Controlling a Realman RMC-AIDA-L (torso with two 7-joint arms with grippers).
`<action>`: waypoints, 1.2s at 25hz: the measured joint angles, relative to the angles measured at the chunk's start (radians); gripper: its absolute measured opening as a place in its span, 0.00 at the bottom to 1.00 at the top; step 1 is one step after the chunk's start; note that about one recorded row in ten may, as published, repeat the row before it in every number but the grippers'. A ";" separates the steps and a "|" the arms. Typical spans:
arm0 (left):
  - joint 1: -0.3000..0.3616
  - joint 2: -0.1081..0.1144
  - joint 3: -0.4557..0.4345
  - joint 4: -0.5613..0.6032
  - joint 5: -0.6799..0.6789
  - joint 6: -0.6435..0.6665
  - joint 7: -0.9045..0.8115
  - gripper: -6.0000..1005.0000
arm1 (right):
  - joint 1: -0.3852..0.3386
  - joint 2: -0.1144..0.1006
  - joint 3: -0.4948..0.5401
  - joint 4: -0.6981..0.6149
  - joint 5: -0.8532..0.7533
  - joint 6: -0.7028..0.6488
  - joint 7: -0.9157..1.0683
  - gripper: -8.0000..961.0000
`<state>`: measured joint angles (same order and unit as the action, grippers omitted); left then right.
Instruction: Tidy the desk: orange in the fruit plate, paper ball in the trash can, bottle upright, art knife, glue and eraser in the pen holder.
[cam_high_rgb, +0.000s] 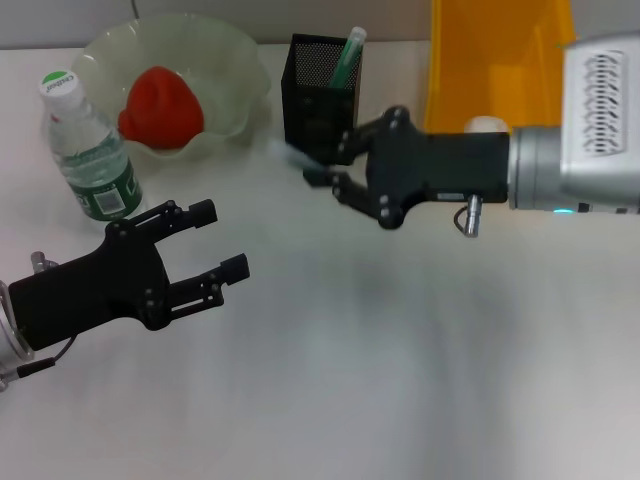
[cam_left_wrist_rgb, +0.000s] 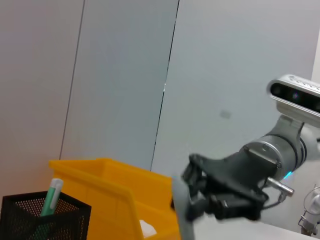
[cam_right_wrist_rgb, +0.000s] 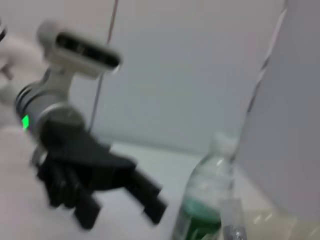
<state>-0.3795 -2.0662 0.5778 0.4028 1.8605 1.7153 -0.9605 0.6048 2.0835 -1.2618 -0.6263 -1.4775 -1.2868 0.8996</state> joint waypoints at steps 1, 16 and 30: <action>0.000 0.000 0.000 -0.001 0.000 0.000 0.000 0.78 | 0.000 0.000 0.000 0.000 0.000 0.000 0.000 0.15; 0.003 -0.002 -0.001 -0.120 -0.164 -0.024 0.079 0.78 | 0.065 0.008 -0.011 0.341 0.671 -0.013 -0.257 0.15; -0.003 -0.006 -0.001 -0.209 -0.218 -0.046 0.170 0.78 | 0.190 0.008 -0.010 0.382 0.758 0.188 0.015 0.15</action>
<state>-0.3826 -2.0720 0.5767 0.1939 1.6423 1.6694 -0.7903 0.7944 2.0916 -1.2715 -0.2446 -0.7195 -1.0984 0.9147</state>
